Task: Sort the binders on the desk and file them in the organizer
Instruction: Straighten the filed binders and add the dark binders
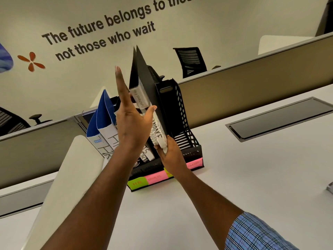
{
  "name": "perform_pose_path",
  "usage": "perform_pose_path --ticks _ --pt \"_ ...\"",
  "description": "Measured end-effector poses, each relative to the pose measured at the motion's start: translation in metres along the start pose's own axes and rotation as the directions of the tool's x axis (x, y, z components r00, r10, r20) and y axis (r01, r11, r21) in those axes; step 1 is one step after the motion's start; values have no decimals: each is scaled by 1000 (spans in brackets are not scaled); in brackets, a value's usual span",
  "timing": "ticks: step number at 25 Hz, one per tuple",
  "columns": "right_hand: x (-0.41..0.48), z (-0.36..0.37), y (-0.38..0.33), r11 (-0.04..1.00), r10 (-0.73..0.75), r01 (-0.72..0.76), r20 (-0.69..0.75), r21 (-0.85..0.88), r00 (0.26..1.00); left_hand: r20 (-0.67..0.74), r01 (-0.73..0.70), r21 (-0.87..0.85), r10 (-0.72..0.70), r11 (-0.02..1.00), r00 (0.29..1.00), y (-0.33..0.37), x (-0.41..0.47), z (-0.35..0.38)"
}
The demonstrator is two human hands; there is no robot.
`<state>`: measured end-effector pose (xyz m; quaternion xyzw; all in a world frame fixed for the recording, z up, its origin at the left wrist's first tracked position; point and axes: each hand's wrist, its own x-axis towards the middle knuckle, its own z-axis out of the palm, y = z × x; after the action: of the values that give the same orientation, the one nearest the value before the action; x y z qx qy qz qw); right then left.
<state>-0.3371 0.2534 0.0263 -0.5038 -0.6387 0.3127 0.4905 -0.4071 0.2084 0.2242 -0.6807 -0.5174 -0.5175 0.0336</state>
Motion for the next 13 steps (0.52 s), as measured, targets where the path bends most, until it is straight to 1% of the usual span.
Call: perform_pose_path --ticks 2,5,7,10,13 --pt "-1 0 1 1000 -3 4 21 -22 1000 23 1 65 -2 998 1000 -1 4 0" --pt "-4 -1 3 998 -16 19 48 -57 999 97 56 167 -73 984 993 -3 1 4" --pt "-4 -2 4 998 -21 25 73 -58 997 107 65 214 -90 975 990 -5 -4 6" --pt "-5 -3 5 997 -47 52 72 -66 996 68 31 277 -52 960 996 -7 0 2" --pt "-7 -3 4 994 -37 44 69 -101 997 102 -7 257 -20 966 995 -7 9 -5"
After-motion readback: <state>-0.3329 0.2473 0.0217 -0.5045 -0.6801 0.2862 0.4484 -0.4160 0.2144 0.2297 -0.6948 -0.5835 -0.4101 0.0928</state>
